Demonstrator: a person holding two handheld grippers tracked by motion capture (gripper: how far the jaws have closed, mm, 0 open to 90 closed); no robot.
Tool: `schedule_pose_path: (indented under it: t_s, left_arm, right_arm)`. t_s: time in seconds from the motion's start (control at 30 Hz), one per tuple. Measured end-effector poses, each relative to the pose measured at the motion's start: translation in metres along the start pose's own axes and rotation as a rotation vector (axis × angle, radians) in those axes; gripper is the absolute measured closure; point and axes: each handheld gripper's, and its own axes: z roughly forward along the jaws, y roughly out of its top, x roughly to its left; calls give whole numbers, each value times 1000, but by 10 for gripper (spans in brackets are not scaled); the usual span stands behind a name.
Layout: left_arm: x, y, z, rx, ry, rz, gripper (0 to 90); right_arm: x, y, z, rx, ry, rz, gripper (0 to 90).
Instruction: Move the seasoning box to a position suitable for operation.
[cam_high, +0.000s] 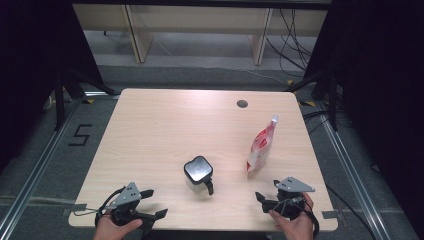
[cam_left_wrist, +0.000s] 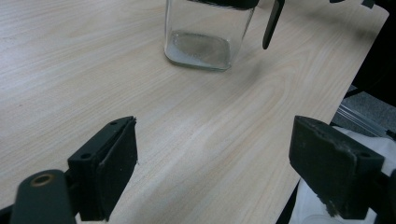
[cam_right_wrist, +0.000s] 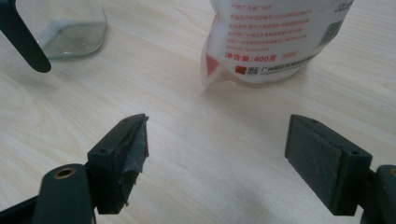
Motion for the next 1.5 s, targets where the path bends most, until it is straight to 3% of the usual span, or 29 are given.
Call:
schedule_pose_path:
  t_s: [0.1, 0.13, 0.37, 0.5, 0.53, 0.6, 0.67, 0.7, 0.73, 0.8, 0.83, 0.87, 0.97, 1.17, 1.2, 1.33, 1.5]
  left_arm:
    - [-1, 0, 1, -8, 1, -5, 150]
    - [-2, 0, 0, -2, 4, -17, 150]
    - [-19, 4, 8, -37, -24, -18, 195]
    - [-33, 8, 18, -55, -54, -4, 283]
    - [-40, 9, 23, -58, -60, 8, 350]
    - [-47, 11, 28, -67, -67, 18, 406]
    - [-50, 13, 30, -64, -64, 41, 470]
    - [-57, 17, 34, -88, -51, 83, 518]
    - [-57, 17, 34, -88, -51, 83, 549]
    - [-62, 24, 37, -83, -36, 139, 590]
    - [-63, 28, 38, -80, -30, 174, 673]
    - [-65, 32, 40, -86, -31, 177, 673]
    - [-69, 52, 51, -114, -47, 219, 825]
    - [-71, 81, 61, -136, -51, 230, 876]
    - [-69, 91, 67, -122, -36, 252, 879]
    - [-63, 106, 78, -97, -25, 274, 874]
    - [-61, 114, 87, -90, -32, 242, 869]
  right_arm:
    - [4, 0, -2, 14, 3, 37, 232]
    - [0, 0, 0, -1, 11, -10, 234]
    - [7, -4, -7, 9, 12, -7, 239]
    - [8, -7, -8, 8, 39, -12, 239]
    - [10, -7, -8, 5, 24, -16, 239]
    - [10, -6, -7, 6, 39, -26, 239]
    - [11, -6, -7, 13, 39, -23, 240]
    - [12, -6, -6, 14, 43, -20, 240]
    - [12, -6, -6, 14, 43, -20, 240]
    - [13, -6, -6, 16, 43, -13, 240]
    - [12, -6, -6, 13, 42, -27, 241]
    - [12, -6, -6, 13, 42, -27, 241]
    - [12, -6, -3, 12, 61, -43, 242]
    - [13, -5, -3, 18, 71, -50, 247]
    - [14, -5, -3, 22, 66, -49, 249]
    - [14, -5, -3, 23, 69, -58, 250]
    - [14, -5, -4, 22, 79, -52, 254]
